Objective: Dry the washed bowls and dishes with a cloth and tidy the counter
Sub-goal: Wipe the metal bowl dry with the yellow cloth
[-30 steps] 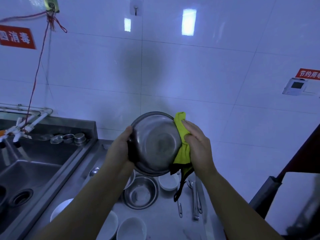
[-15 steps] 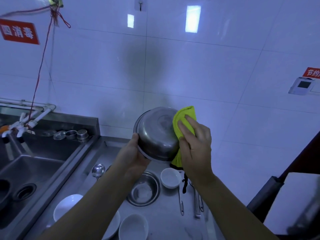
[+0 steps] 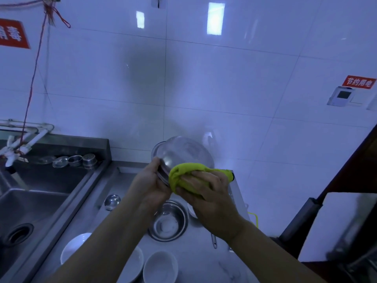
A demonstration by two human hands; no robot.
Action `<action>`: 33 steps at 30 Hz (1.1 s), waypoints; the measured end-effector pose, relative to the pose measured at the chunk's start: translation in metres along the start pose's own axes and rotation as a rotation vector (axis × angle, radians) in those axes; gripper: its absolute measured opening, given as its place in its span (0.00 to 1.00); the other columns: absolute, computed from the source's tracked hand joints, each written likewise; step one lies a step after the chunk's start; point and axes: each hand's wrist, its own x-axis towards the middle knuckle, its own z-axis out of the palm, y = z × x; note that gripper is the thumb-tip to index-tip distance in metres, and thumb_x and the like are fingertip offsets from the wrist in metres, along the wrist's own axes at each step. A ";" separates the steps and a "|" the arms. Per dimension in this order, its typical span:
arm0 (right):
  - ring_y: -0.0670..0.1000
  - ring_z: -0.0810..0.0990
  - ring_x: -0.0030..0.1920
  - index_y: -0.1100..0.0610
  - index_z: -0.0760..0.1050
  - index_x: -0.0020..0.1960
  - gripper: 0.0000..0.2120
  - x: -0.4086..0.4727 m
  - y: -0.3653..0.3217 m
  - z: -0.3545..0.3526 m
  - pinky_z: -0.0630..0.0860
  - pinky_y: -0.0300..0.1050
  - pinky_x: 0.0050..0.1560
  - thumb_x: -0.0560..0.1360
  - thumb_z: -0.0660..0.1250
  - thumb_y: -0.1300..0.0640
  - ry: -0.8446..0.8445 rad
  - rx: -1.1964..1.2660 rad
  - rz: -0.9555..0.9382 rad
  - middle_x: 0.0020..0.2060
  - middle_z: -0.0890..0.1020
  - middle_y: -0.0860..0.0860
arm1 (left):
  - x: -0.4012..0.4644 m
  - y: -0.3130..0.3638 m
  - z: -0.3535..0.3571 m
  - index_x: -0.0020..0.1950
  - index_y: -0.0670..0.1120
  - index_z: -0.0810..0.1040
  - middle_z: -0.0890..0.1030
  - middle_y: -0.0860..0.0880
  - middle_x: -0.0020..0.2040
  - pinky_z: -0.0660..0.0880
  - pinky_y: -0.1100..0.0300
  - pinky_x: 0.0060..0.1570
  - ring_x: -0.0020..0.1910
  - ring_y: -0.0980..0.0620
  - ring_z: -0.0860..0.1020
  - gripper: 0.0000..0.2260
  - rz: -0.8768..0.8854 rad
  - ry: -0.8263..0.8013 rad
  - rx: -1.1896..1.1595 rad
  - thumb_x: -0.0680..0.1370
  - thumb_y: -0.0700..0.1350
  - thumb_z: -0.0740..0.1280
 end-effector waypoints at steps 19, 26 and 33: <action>0.45 0.73 0.62 0.57 0.75 0.63 0.21 0.009 0.000 -0.014 0.65 0.37 0.68 0.76 0.58 0.75 0.050 0.481 1.106 0.58 0.75 0.42 | 0.009 0.004 -0.047 0.54 0.39 0.77 0.84 0.43 0.41 0.78 0.59 0.29 0.37 0.48 0.83 0.12 0.101 0.095 0.363 0.80 0.46 0.60; 0.53 0.72 0.58 0.64 0.76 0.62 0.17 -0.010 0.010 -0.031 0.66 0.42 0.63 0.75 0.61 0.70 -0.217 0.173 0.739 0.62 0.77 0.58 | 0.029 -0.040 -0.049 0.38 0.47 0.79 0.81 0.53 0.32 0.73 0.63 0.36 0.35 0.55 0.78 0.10 0.268 0.011 0.804 0.78 0.44 0.63; 0.49 0.73 0.51 0.67 0.78 0.59 0.17 -0.079 0.043 -0.065 0.63 0.22 0.53 0.73 0.60 0.76 -0.116 0.131 0.906 0.55 0.79 0.55 | 0.056 -0.125 -0.077 0.39 0.52 0.75 0.77 0.47 0.39 0.73 0.55 0.37 0.41 0.44 0.74 0.06 0.051 0.010 1.274 0.75 0.44 0.62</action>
